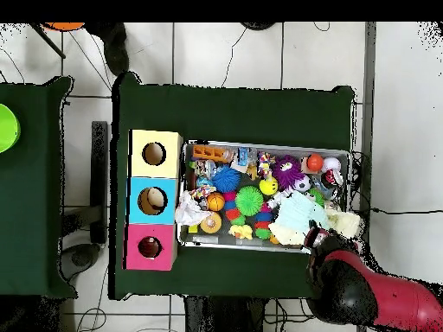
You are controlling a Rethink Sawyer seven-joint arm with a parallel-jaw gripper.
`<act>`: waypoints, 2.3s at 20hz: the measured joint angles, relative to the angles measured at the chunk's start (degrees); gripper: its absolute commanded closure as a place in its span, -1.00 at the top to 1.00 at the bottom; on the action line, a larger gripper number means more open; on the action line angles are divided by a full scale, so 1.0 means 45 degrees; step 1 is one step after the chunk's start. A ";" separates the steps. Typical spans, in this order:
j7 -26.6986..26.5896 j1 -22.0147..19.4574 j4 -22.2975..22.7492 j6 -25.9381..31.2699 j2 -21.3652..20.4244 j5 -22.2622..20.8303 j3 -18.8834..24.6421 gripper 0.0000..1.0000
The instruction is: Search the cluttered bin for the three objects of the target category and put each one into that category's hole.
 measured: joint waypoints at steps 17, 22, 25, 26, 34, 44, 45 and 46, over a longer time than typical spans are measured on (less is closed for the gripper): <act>0.0000 0.1020 -0.0040 0.1262 0.0168 0.0005 -0.0040 1.00; 0.0000 0.0999 -0.0134 0.1259 0.0827 0.0253 0.1025 1.00; 0.0000 0.1012 -0.0326 0.1262 0.1311 0.0311 0.1715 1.00; 0.0000 0.1031 -0.0412 0.1262 0.1459 0.0300 0.1903 1.00; -0.0131 0.1340 -0.1541 0.1566 0.2877 0.0279 0.3641 1.00; -0.0236 0.1742 -0.2734 0.1735 0.4352 0.0266 0.4919 1.00; -0.0236 0.1847 -0.2874 0.1735 0.4463 0.0225 0.4919 1.00; -0.0236 0.1963 -0.3018 0.1737 0.4559 0.0157 0.4914 1.00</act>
